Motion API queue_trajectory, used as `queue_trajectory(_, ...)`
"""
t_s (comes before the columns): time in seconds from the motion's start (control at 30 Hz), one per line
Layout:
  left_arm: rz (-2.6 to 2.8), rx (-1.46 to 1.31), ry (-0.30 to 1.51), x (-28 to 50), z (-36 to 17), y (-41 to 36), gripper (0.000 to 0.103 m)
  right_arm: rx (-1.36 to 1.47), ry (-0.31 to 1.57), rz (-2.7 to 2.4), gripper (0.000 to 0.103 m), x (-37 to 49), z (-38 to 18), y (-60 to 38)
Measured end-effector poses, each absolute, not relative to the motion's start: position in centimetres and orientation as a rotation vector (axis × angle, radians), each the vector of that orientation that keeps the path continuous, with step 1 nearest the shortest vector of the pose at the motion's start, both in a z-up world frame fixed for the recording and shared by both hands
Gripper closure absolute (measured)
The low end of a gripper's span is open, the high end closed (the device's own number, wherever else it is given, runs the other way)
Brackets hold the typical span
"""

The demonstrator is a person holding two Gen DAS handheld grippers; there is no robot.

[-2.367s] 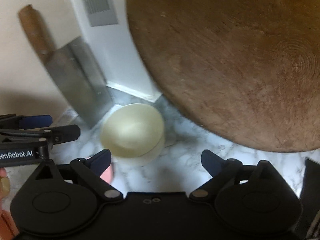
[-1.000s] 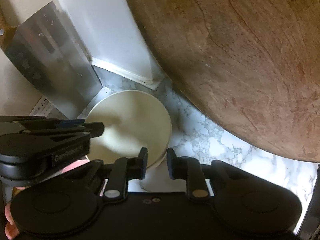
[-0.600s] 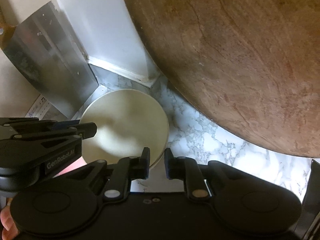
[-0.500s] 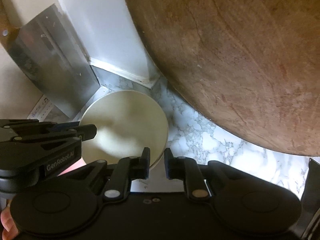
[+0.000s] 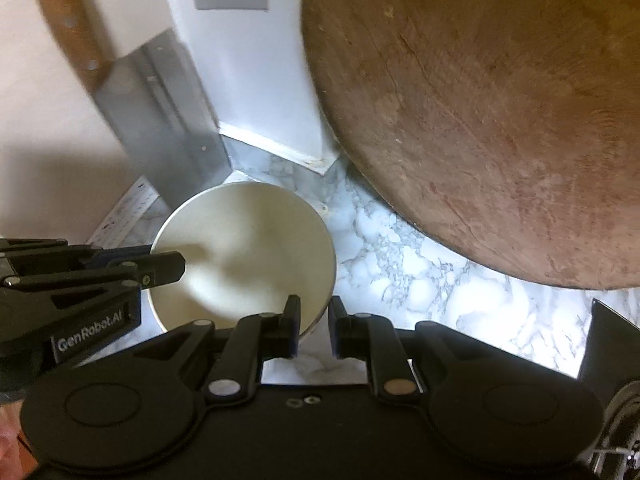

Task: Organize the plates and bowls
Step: 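Lift the cream bowl and carry it over the pink bowl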

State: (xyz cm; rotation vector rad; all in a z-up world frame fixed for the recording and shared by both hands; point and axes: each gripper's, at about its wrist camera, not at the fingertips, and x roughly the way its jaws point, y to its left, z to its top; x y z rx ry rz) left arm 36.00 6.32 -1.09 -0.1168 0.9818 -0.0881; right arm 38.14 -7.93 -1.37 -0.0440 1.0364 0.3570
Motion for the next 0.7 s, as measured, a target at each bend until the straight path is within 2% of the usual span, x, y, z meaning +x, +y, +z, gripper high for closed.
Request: queue_trajectory(0.7, -0.114, -0.156, 0.959, 24.2, 2.7, 11.2, 0.093, -0.065, 1.032, 0.395, 0.089, 27.6, 3.4, -4.3)
